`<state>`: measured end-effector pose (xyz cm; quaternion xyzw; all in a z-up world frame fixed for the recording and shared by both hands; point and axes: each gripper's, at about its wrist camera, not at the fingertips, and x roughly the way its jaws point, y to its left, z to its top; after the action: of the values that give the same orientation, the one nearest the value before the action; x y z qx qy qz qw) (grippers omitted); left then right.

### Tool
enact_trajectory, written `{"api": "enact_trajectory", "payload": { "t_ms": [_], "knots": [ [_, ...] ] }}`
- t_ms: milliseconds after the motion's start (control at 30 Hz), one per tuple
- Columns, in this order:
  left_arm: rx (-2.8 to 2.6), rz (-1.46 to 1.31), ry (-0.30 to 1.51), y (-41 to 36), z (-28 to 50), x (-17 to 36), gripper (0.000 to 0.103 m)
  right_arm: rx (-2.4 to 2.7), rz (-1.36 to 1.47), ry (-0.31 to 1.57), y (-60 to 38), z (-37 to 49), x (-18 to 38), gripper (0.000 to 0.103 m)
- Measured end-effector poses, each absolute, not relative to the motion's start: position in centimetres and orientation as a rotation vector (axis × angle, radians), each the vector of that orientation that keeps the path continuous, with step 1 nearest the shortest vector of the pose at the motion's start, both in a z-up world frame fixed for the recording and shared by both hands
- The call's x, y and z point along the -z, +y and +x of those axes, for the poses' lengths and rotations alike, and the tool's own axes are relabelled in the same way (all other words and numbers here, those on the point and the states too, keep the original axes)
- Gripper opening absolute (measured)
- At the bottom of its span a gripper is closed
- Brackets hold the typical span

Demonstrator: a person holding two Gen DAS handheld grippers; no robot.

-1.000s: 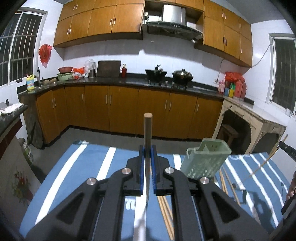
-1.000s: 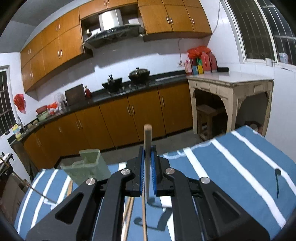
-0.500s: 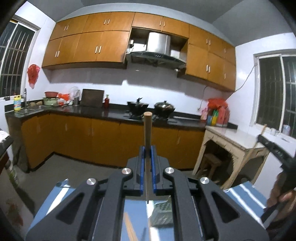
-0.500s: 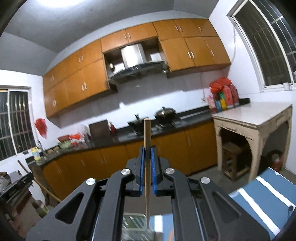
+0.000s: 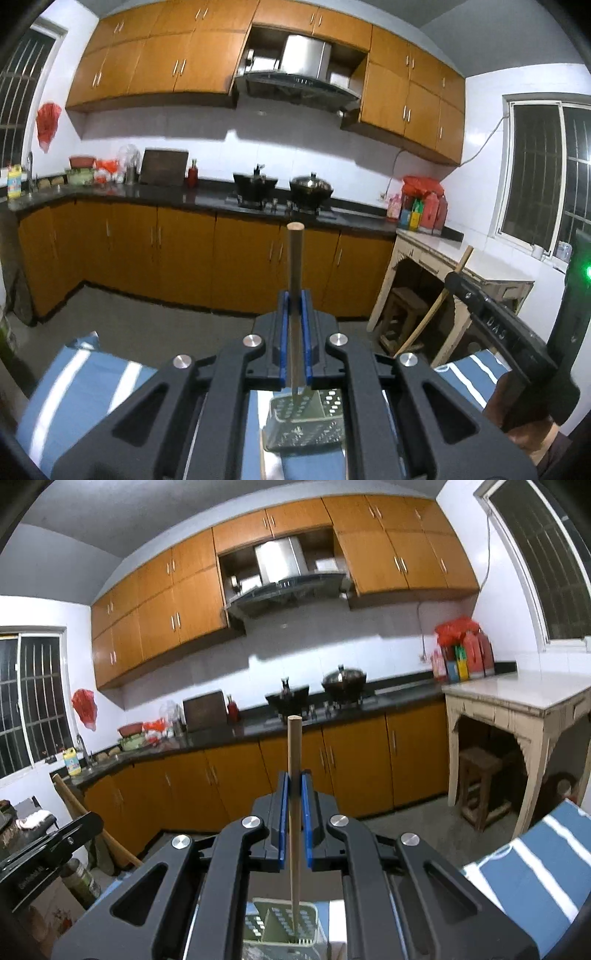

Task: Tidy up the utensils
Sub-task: 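Lift the chopsticks and carry both over the green holder, then open both grippers to drop the chopsticks into the green holder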

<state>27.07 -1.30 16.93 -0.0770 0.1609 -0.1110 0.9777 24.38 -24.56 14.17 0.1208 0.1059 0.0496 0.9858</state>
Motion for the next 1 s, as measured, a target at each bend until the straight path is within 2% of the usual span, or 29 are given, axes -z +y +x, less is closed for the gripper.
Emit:
{"api": "enact_trajectory", "payload": {
  "t_ms": [433,500,533,567,633,833,1000],
  "knots": [
    [0.207,-0.16,0.449,-0.7,29.0,-13.0,0.009,-0.106,0.255,0.323,-24.5,25.0,-12.0,0.01],
    [0.2,-0.157,0.45,-0.5,28.6,-12.9,0.012,-0.098,0.255,0.323,-24.7,24.6,-12.1,0.026],
    [0.196,-0.156,0.45,-0.4,28.5,-13.0,0.016,-0.091,0.257,0.317,-24.9,24.4,-12.2,0.042],
    [0.19,-0.156,0.448,-0.1,28.2,-13.1,0.022,-0.083,0.259,0.307,-25.1,24.0,-12.2,0.047],
    [0.176,-0.158,0.44,0.3,27.6,-13.3,0.028,-0.08,0.263,0.301,-25.6,23.3,-12.6,0.047],
    [0.15,-0.169,0.427,1.9,25.2,-13.7,0.036,-0.061,0.26,0.305,-27.1,21.0,-12.9,0.047],
    [0.105,-0.166,0.429,3.7,22.4,-12.8,0.041,-0.018,0.272,0.397,-29.0,18.9,-9.6,0.047]
  ]
}}
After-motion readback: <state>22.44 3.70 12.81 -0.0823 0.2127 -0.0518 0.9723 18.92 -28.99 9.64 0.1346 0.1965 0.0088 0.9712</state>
